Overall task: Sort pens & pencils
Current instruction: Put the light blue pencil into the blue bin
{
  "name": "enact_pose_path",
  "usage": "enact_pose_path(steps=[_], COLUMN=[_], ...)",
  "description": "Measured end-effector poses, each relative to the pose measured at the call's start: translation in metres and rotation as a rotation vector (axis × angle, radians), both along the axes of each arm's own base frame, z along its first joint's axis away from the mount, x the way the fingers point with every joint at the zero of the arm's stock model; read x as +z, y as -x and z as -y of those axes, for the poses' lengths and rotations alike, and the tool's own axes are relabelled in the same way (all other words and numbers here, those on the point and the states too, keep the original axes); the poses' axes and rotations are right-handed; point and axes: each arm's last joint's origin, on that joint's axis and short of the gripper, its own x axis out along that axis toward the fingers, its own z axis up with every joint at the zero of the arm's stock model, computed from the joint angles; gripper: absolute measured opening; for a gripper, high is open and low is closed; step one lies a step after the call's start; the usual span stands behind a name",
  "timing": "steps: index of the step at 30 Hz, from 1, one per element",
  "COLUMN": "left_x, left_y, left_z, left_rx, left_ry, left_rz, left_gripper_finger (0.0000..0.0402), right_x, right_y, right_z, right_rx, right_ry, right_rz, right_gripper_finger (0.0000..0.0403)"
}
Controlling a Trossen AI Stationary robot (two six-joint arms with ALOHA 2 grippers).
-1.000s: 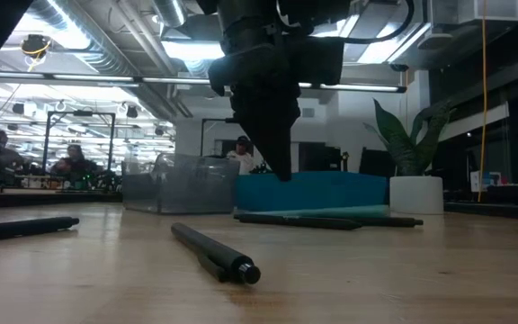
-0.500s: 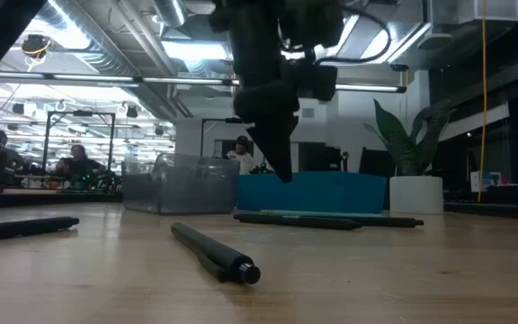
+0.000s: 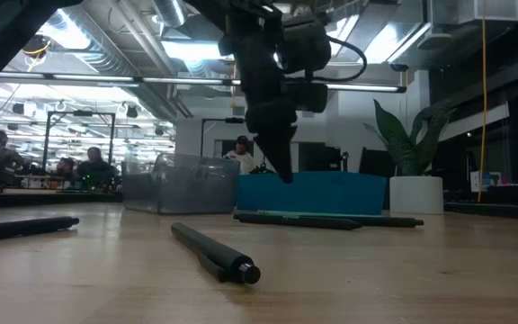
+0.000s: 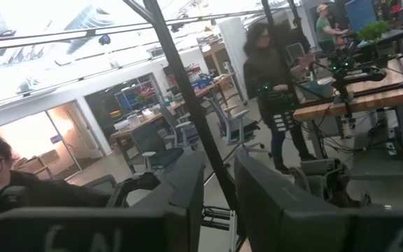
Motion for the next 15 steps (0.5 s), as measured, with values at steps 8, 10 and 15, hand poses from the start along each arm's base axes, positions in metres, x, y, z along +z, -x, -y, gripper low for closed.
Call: enact_pose_path(steps=[8,10,15], left_x=[-0.007,-0.011,-0.021], left_y=[0.003,0.005,0.010], left_z=[0.004,0.005,0.005], left_rx=[-0.121,-0.144,-0.179], left_ry=[0.004,-0.001,-0.008], left_rz=[-0.028,-0.042,-0.078], left_gripper_finger=[0.0054,0.0055,0.0055], right_x=[0.000,0.000,0.000], right_y=[0.006,0.006,0.006], right_z=[0.008,0.009,0.009], right_rx=[-0.013,-0.015,-0.019], right_ry=[0.003,0.005,0.022], right_rz=[-0.007,-0.006,0.007], right_gripper_finger=[0.0083,0.0083,0.0083])
